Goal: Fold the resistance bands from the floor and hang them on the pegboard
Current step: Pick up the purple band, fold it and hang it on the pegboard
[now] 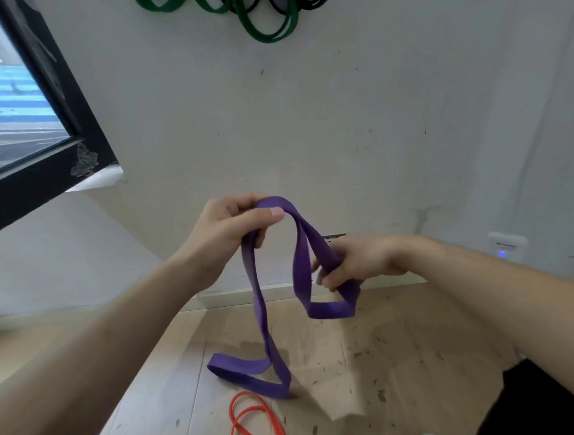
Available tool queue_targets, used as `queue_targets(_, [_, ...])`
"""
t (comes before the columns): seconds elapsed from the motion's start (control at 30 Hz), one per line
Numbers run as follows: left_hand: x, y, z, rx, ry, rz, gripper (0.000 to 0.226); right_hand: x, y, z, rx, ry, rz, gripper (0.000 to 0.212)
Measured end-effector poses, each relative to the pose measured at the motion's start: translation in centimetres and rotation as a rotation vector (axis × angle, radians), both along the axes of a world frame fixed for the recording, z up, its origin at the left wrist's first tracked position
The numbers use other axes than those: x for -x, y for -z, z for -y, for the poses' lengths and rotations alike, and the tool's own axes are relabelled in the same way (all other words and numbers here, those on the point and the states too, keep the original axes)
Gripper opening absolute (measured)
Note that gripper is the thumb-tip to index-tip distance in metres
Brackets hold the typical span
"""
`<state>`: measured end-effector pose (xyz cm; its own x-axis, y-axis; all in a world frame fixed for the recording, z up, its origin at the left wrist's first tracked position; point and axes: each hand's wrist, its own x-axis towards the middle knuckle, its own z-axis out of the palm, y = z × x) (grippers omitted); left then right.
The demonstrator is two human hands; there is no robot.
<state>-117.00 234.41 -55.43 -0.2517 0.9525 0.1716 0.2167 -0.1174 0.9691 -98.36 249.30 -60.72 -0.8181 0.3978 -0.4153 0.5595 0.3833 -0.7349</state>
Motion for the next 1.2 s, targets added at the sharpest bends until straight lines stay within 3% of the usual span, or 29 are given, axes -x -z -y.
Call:
queue_targets(0.1, [0.6, -0.4, 0.0, -0.031, -0.118, 0.035, 0.012, -0.5, -0.2, -0.5, -0.055, -0.043, 0.088, 0.024])
queue_targets(0.23, [2.3, -0.3, 0.0, -0.036, -0.303, 0.082, 0.028, -1.4, -1.7, -1.7, -0.022, -0.074, -0.008, 0.017])
queue_targets(0.43, [4.2, 0.2, 0.2, -0.013, -0.396, 0.155, 0.018, -2.4, -2.9, -3.1, -0.022, -0.029, -0.175, 0.021])
queue_targets(0.6, [5.0, 0.6, 0.2, 0.075, -0.413, 0.156, 0.021, -2.8, -4.1, -3.0, 0.009, 0.082, -0.301, 0.026])
queue_targets(0.73, [4.9, 0.8, 0.2, 0.099, -0.367, 0.148, 0.024, -2.4, -4.1, -2.9, 0.004, 0.291, -0.413, 0.019])
queue_targets(0.83, [4.8, 0.7, 0.0, 0.094, -0.353, 0.144, 0.026, -2.3, -4.1, -3.2, 0.009, 0.436, -0.477, 0.026])
queue_targets(1.1, [4.9, 0.8, 0.0, 0.104, -0.345, 0.160, 0.022, -3.2, -4.8, -3.9, 0.363, 0.511, -0.611, 0.034])
queue_targets(1.2, [4.9, 0.8, 0.0, 0.103, -0.348, 0.156, 0.021, -3.4, -5.4, -3.9, 0.494, 0.578, -0.708, 0.017])
